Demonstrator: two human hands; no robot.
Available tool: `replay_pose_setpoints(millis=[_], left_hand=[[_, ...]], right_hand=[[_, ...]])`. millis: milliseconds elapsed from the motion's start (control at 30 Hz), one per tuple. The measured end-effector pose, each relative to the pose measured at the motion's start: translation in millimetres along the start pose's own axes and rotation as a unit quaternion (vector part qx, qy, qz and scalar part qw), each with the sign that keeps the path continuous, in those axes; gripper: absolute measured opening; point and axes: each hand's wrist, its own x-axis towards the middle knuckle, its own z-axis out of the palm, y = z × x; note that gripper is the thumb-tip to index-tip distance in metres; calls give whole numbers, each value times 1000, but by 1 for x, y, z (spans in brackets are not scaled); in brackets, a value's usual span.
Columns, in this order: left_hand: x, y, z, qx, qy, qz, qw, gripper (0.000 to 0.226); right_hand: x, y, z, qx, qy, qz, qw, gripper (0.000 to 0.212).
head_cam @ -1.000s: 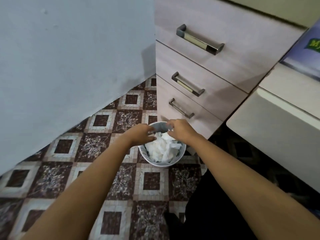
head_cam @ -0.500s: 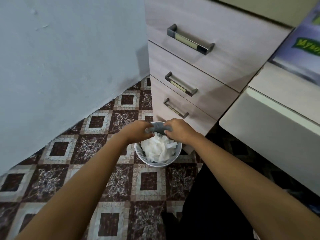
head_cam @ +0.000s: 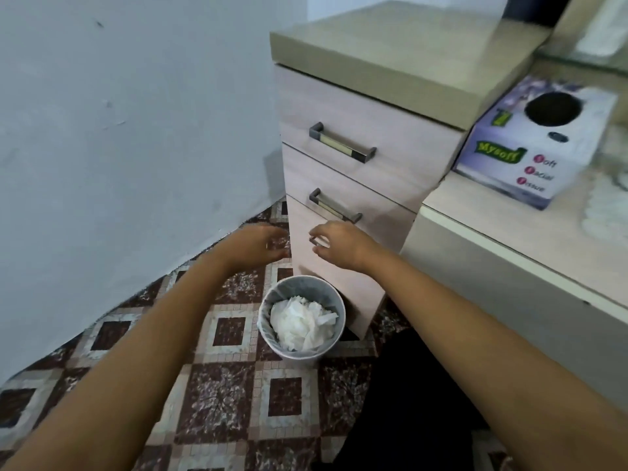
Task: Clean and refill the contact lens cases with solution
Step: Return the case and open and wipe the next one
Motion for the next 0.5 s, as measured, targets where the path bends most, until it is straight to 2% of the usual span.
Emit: replay_pose_setpoints(millis=[300, 500], left_hand=[[-13, 42, -51, 38, 48, 29, 998, 46], [-15, 86, -89, 58, 96, 80, 990, 48]], right_hand=[[-46, -22, -76, -21, 86, -28, 996, 41], [-80, -24, -126, -30, 149, -10, 988, 40]])
